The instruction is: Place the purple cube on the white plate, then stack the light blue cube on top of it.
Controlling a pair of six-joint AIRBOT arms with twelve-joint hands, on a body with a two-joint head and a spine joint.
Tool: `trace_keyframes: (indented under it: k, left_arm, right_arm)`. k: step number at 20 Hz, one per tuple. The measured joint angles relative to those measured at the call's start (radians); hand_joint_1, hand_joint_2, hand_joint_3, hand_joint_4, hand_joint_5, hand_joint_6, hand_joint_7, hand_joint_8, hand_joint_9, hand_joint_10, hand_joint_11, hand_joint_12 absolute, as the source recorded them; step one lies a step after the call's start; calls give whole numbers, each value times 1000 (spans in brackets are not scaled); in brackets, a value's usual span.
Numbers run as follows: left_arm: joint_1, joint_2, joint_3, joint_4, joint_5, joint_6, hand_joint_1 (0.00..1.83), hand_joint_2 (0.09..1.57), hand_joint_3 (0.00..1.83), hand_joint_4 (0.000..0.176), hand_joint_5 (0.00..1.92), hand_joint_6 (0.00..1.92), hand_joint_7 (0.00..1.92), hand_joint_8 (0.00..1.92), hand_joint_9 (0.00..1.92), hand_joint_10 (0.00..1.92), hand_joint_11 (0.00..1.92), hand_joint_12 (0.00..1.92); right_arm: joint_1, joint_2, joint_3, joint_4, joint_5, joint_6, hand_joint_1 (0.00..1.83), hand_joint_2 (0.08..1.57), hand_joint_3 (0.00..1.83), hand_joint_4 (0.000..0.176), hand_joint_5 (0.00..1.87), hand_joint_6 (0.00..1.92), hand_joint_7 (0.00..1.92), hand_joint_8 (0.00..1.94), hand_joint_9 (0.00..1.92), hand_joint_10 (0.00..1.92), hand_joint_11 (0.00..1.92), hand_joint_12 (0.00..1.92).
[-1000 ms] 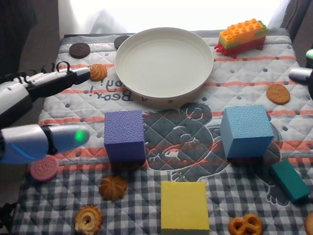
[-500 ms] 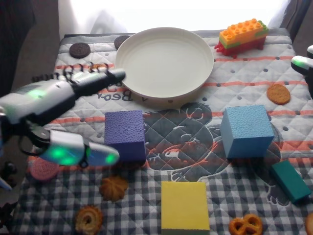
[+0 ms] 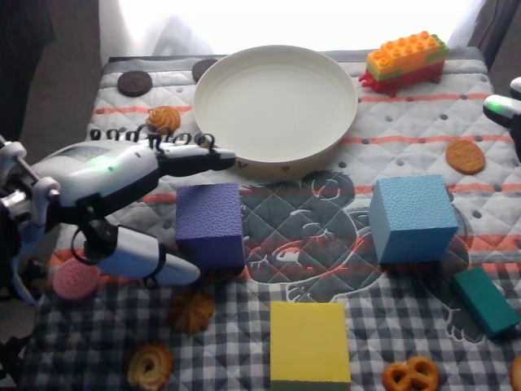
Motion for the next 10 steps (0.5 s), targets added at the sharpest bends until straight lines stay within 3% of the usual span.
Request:
trace_keyframes:
  k: [2, 3, 4, 5, 6, 7, 8, 10]
  left_arm:
    - [-2, -6, 0, 5, 3, -1, 975, 960, 14, 176, 377, 16, 436, 19, 324, 26, 0, 1162]
    - [-2, -11, 3, 1, 3, -1, 984, 956, 6, 147, 443, 22, 491, 24, 379, 38, 0, 1248]
    - [-2, -16, 5, 2, 0, -1, 1005, 971, 6, 106, 537, 26, 571, 36, 462, 63, 0, 1362]
    - [-2, -27, 12, -6, -5, -1, 1056, 961, 1, 37, 770, 28, 696, 70, 576, 174, 91, 1484]
    - [-2, -29, 12, -18, -10, -2, 1098, 1055, 11, 0, 975, 727, 753, 188, 591, 487, 162, 1592]
    - [-13, -29, 14, -23, -21, -5, 1127, 1121, 10, 0, 927, 1020, 616, 938, 498, 1138, 237, 1686]
    - [-15, -29, 16, -29, -32, -3, 1174, 1215, 8, 0, 878, 1099, 620, 1498, 470, 1512, 319, 1817]
    - [-15, -31, 20, -50, -43, 1, 1101, 1323, 11, 0, 632, 1415, 586, 1731, 359, 1739, 306, 1914]
  right_arm:
    - [0, 0, 0, -3, 0, 0, 122, 1284, 13, 176, 0, 0, 0, 0, 0, 0, 0, 0]
    - [0, 0, 1, 2, -2, 0, 73, 1271, 5, 176, 0, 0, 0, 0, 0, 0, 0, 0]
    - [0, 0, 1, 2, -3, 0, 83, 1275, 5, 176, 0, 0, 0, 0, 0, 0, 0, 0]
    - [0, 0, 1, -4, -3, 0, 78, 1286, 7, 176, 0, 0, 0, 0, 0, 0, 0, 0]
    - [0, 0, 1, -8, -4, 0, 82, 1297, 11, 176, 0, 0, 0, 0, 0, 0, 0, 0]
    - [0, 0, 1, -13, -5, 0, 58, 1285, 4, 176, 0, 0, 0, 0, 0, 0, 0, 0]
    - [0, 0, 1, -12, -6, 0, 79, 1281, 1, 176, 0, 0, 0, 0, 0, 0, 0, 0]
    - [0, 0, 1, -8, -8, 0, 84, 1274, 0, 176, 0, 0, 0, 0, 0, 0, 0, 0]
